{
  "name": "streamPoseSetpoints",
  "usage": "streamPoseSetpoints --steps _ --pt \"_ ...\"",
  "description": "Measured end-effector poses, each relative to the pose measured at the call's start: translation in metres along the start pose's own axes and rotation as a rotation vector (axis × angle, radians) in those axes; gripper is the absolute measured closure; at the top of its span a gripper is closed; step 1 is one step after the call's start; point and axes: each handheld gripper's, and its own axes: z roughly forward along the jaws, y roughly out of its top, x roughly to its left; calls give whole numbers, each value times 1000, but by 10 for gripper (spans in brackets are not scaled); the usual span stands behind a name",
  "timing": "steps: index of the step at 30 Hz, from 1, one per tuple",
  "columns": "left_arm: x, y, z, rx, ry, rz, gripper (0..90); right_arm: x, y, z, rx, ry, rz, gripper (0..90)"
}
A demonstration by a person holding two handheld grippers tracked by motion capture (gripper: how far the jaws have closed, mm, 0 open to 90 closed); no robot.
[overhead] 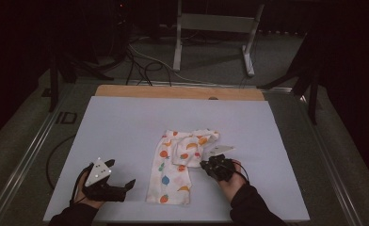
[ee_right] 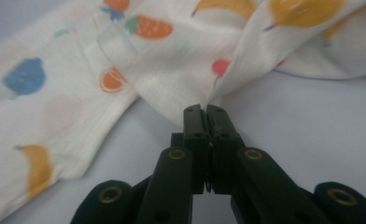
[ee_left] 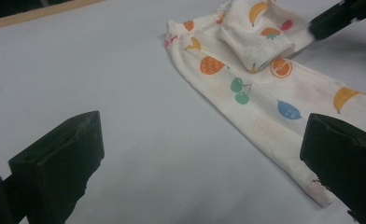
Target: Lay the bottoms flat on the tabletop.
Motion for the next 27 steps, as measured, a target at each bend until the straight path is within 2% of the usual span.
streamPoseSetpoints --steps 6,13,19,21,27 --pt "-1 0 1 2 -2 0 3 -12 -16 -40 -58 -1 41 884" --pt "-1 0 2 9 -4 5 3 -27 -50 -74 -64 -19 98 882" --pt "-1 0 3 8 -3 4 3 -39 -75 -89 -47 -55 146 881" --pt "0 0 3 10 -3 1 3 -44 -82 -95 -45 -60 178 879" --pt "0 0 3 14 -2 2 3 -50 -96 -105 -46 -77 212 877"
